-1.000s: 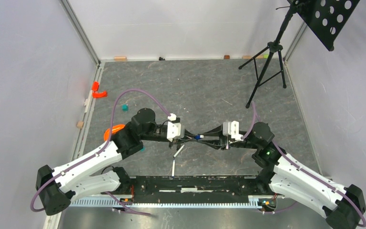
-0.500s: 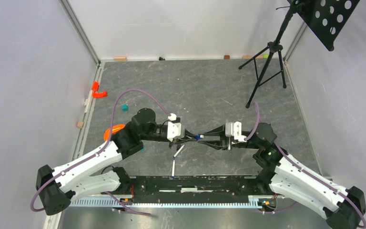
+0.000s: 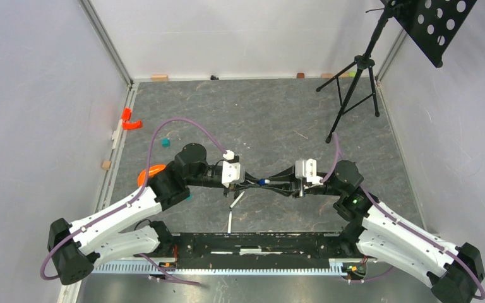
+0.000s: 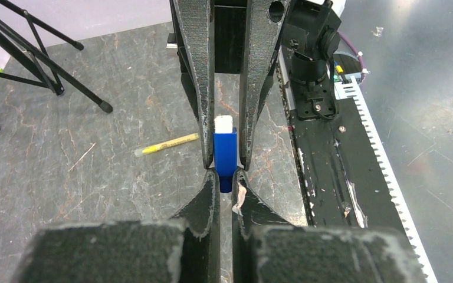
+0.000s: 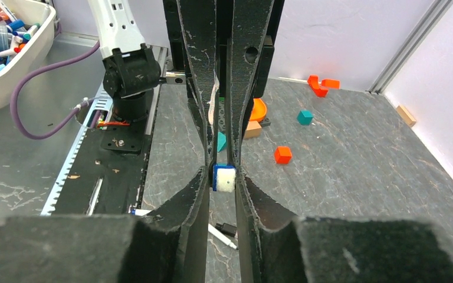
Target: Insert the pens into the pen caps
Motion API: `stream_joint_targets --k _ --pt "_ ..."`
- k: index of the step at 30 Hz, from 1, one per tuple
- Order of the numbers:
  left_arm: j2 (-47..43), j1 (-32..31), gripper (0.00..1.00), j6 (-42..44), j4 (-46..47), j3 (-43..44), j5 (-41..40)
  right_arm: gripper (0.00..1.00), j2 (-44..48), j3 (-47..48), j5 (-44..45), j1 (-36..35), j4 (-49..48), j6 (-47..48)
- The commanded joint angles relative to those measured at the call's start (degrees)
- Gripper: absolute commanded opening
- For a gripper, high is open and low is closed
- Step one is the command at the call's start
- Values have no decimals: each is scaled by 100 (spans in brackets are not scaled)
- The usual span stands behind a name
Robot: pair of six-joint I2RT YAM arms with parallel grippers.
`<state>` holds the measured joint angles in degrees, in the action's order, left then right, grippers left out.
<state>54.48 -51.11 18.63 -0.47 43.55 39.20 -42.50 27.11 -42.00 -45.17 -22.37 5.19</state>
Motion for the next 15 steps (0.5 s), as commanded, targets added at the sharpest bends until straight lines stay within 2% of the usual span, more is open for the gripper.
stream_joint_targets --k 1,9,15 --pt "-21 22 2 -23 154 145 -68 25 -14 251 -166 -52 -280 -77" --pt "-22 22 2 30 109 154 -106 21 -22 292 -212 -54 -262 -132" --pt "-17 22 2 41 104 158 -115 25 -54 356 -239 -62 -137 -95"
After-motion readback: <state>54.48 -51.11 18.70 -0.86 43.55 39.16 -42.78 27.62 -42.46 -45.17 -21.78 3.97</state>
